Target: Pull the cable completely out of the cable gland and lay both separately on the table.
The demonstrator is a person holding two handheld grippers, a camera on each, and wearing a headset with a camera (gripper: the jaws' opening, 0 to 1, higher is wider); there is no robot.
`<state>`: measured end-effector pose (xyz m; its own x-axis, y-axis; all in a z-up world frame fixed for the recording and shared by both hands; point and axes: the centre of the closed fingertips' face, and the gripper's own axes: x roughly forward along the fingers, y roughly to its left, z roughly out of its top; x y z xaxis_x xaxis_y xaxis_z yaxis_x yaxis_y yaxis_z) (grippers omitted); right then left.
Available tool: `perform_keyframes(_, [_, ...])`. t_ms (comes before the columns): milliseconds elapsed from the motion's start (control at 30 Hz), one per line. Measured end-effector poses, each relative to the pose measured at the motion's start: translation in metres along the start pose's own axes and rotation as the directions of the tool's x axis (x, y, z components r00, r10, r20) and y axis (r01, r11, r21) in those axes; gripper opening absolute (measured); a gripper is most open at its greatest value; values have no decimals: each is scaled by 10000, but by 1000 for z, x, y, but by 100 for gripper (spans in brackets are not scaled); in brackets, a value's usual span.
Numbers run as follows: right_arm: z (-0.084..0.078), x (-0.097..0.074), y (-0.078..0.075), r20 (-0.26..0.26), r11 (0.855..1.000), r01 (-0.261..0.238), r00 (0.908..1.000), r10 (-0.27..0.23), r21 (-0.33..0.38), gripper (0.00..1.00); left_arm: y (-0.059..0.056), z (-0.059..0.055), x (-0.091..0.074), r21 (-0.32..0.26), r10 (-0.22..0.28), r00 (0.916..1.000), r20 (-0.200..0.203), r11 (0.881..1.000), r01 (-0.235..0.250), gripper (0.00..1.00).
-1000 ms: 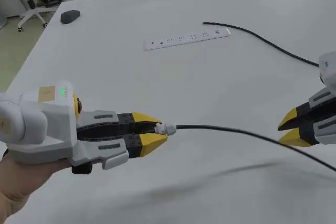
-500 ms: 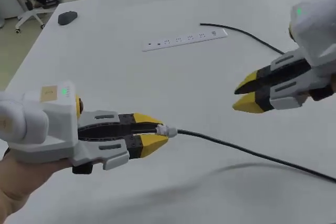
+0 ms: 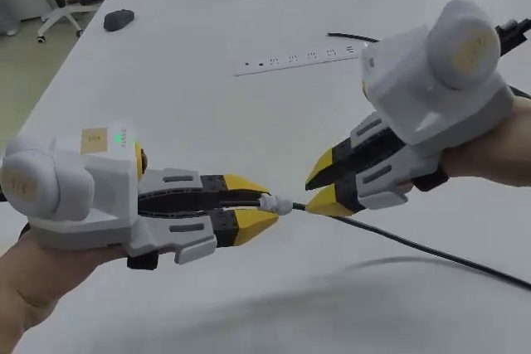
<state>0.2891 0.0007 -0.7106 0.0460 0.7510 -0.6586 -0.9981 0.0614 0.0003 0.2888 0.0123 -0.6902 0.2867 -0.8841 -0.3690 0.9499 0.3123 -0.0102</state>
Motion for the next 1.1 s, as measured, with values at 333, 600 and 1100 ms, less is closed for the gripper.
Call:
perform_keyframes(333, [3, 9, 4, -26, 9983, -260, 9997, 259, -522, 0, -1, -2, 1, -115, -34, 10000, -41, 9999, 34, 15])
perform_keyframes(600, [-1, 8, 2, -270, 9964, -157, 9995, 135, -833, 0, 2, -2, -4, -141, 153, 9999, 28, 9998, -153, 15])
perform_keyframes(1100, [-15, 11, 1, -945, 9940, -313, 9953, 213, -1049, 0, 8, -11, -52, -447, 1094, 9937, 249, 9931, -1082, 15])
